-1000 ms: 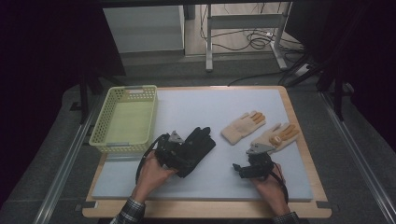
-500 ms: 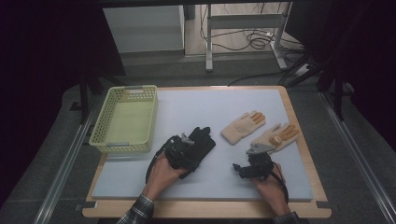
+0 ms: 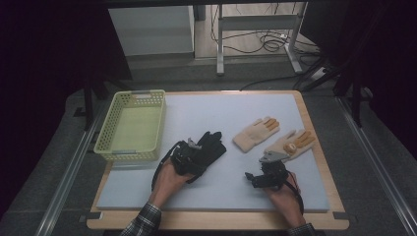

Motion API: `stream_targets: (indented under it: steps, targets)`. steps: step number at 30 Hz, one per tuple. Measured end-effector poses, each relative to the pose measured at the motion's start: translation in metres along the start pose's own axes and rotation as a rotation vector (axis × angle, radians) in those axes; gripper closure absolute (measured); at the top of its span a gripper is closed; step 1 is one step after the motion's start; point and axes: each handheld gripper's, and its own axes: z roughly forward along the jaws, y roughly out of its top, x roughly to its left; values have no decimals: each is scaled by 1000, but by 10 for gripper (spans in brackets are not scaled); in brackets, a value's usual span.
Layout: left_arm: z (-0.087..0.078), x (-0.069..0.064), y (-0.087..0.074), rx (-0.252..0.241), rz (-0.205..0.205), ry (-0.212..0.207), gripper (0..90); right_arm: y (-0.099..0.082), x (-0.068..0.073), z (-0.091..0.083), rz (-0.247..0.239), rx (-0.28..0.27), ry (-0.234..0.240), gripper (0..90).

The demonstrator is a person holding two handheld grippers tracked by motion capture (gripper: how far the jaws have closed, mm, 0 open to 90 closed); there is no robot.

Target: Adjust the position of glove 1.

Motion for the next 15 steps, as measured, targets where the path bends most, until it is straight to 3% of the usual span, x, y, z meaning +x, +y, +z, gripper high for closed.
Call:
stream_targets:
  steps: [4, 8, 11, 15]
  targets:
    - [-3, 2, 2, 0, -4, 2, 488, 0, 0, 0, 0, 0, 0, 157]
    - [-10, 3, 4, -29, 21, -4, 675, 0, 0, 0, -1, 0, 0, 157]
    - [-18, 6, 8, -57, 18, -19, 706, 0, 0, 0, 0, 1, 0, 157]
    - [-30, 12, 16, -77, 14, 1, 710, 0, 0, 0, -1, 1, 0, 157]
